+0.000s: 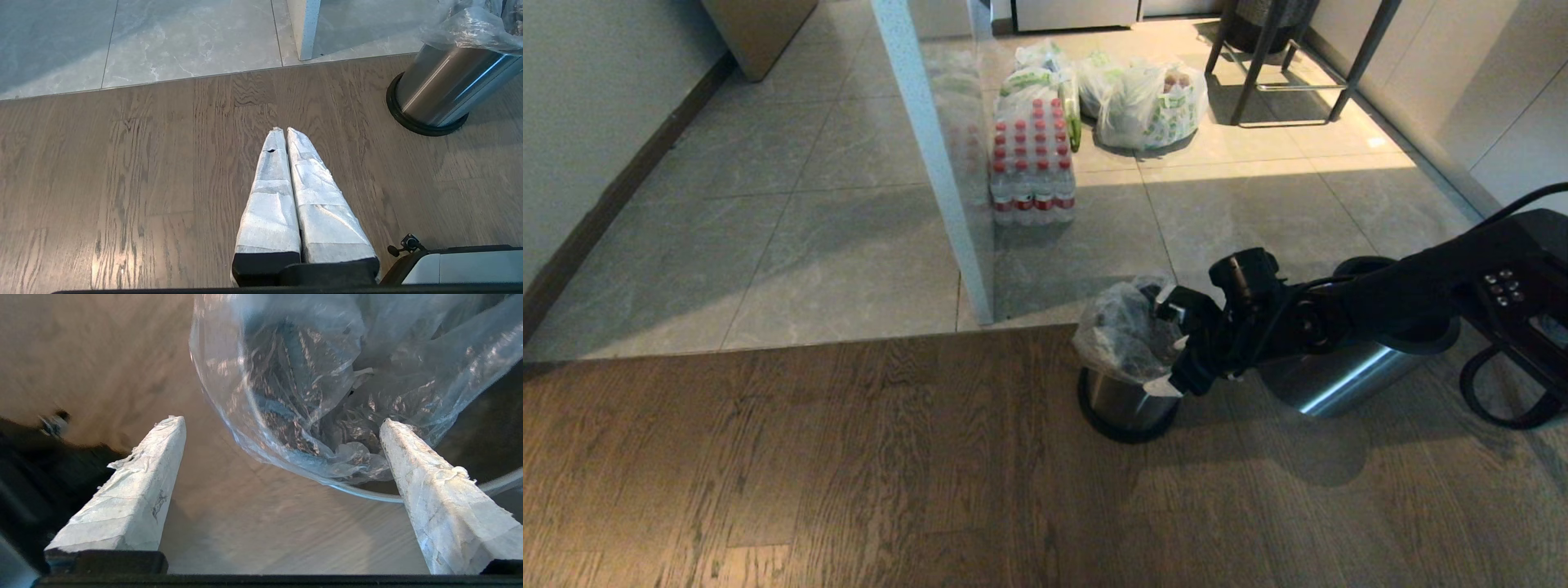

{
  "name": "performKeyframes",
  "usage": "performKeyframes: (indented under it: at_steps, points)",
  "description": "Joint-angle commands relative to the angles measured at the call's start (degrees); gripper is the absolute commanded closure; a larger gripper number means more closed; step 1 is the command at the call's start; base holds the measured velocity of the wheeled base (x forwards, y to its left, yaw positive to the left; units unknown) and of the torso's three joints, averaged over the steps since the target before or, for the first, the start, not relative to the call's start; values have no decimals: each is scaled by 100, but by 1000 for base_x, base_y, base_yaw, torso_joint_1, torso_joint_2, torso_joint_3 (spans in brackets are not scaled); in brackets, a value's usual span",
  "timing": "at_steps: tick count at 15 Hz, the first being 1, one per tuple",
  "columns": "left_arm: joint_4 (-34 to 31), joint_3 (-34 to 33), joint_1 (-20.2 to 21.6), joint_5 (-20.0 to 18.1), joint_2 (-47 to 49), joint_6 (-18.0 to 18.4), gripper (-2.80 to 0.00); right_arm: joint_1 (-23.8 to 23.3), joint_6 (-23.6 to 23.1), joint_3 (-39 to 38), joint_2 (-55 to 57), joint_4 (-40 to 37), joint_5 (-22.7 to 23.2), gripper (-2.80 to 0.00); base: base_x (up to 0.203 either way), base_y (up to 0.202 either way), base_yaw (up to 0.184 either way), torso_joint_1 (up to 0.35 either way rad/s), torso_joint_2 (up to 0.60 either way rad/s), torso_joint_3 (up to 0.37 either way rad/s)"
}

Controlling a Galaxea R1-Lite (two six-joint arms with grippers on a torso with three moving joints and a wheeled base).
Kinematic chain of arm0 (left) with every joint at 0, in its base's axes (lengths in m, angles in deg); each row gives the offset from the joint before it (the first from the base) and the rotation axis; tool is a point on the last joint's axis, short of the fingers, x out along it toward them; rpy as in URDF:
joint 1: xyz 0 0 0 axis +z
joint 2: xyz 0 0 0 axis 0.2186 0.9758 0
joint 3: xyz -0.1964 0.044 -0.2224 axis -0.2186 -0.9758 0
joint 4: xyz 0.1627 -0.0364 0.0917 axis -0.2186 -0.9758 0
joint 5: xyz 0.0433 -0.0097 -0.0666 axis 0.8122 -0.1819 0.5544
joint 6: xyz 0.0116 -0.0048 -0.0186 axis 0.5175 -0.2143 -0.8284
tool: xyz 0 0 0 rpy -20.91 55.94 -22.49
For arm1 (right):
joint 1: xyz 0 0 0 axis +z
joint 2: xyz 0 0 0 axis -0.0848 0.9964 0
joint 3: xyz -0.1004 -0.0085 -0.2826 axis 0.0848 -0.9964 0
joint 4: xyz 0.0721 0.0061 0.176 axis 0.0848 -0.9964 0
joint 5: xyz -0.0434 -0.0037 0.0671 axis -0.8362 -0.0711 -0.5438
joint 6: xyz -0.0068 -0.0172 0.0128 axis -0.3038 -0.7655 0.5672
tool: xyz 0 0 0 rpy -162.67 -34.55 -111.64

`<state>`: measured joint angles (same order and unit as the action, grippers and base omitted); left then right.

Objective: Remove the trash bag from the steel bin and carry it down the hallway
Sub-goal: Pick up the trash bag

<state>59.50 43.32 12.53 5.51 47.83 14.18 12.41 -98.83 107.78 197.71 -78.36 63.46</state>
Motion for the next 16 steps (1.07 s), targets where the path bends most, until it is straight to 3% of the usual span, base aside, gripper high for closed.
performKeyframes:
  at_steps: [1, 3, 8, 16]
  points:
    - [-1, -2, 1, 0, 2, 10, 0, -47, -243, -9, 96, 10, 10, -280, 0, 0, 0, 0, 0, 0]
    - [-1, -2, 1, 0, 2, 2, 0, -126, -494, 47, 132, -51, 2, -280, 0, 0, 0, 0, 0, 0]
    - [-1, -2, 1, 0, 2, 2, 0, -154, -497, 122, 355, 48, -35, -280, 0, 0, 0, 0, 0, 0]
    - [-1, -2, 1, 0, 2, 2, 0, -381, -497, 562, 799, 841, -43, -280, 0, 0, 0, 0, 0, 0]
